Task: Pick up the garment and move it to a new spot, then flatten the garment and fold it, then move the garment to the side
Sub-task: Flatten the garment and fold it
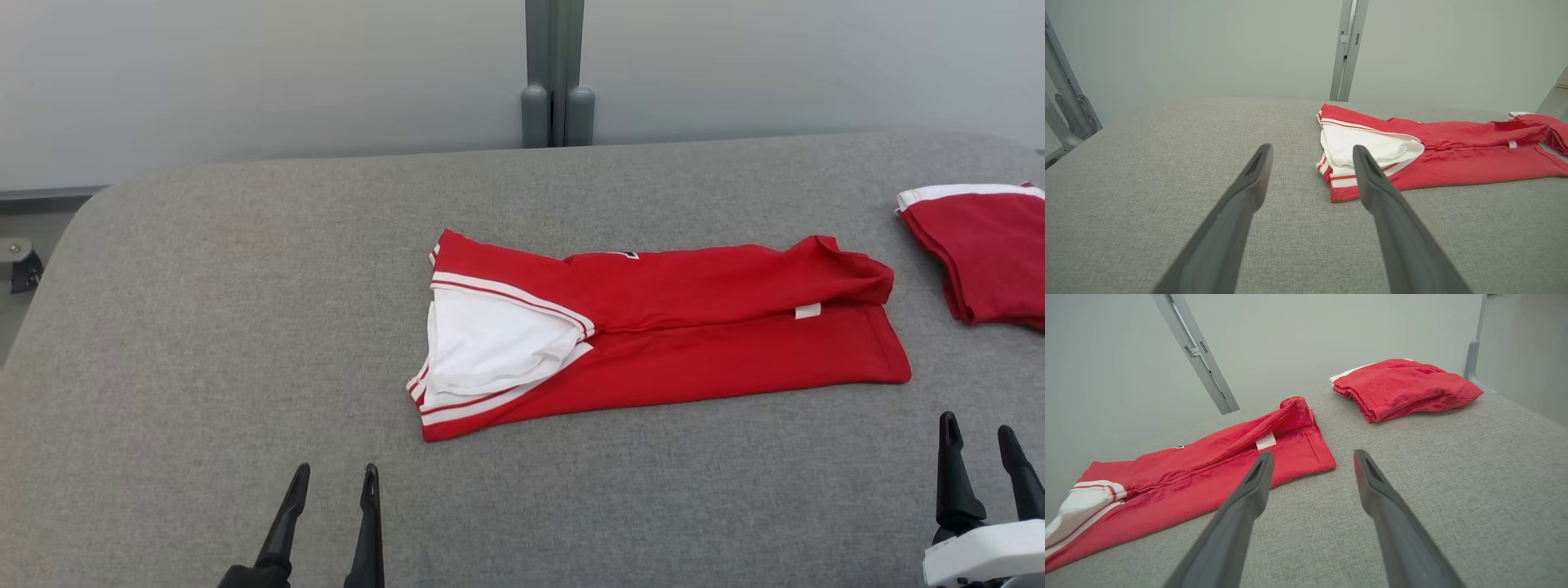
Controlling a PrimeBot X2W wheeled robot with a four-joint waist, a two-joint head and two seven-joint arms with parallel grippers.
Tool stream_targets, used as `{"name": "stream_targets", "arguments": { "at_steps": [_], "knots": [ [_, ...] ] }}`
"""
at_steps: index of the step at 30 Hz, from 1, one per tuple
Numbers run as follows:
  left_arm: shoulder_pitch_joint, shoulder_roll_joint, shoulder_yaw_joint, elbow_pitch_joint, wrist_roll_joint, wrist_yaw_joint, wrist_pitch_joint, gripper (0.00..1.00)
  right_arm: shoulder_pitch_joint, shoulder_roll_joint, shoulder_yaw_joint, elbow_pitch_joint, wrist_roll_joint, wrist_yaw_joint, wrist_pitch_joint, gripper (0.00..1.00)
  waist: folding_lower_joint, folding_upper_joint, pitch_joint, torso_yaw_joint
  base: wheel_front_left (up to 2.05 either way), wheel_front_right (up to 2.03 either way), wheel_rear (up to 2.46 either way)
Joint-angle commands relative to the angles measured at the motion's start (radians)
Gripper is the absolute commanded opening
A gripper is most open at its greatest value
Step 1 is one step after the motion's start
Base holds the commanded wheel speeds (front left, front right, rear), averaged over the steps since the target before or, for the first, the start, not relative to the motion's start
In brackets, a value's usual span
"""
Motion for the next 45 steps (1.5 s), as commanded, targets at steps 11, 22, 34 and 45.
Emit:
{"name": "stream_targets", "arguments": {
  "at_steps": [11,22,34,45],
  "knots": [
    [0.041,-0.064,0.070,0.016,0.087,-0.089,-0.002,1.00,0.045,0.008,0.007,-0.002,-0.014,-0.001,-0.004,1.00,0.0001,0.0000,-0.055,0.013,0.00,0.00,0.00],
    [0.011,-0.075,0.054,0.020,0.118,-0.120,-0.002,1.00,-0.064,-0.019,0.039,0.066,-0.012,-0.001,-0.004,1.00,0.0001,0.0000,-0.009,0.032,0.00,0.00,0.00],
    [-0.073,-0.075,-0.037,0.034,0.090,-0.107,-0.002,1.00,-0.519,-0.175,0.075,0.441,-0.011,-0.001,0.166,1.00,0.0001,0.0000,0.123,0.083,0.00,0.00,0.00],
    [-0.132,-0.075,-0.066,0.033,0.080,-0.095,-0.002,1.00,-0.710,-0.246,0.149,0.622,0.003,-0.001,0.272,1.00,0.0001,0.0000,0.204,0.104,0.00,0.00,0.00]
  ]
}}
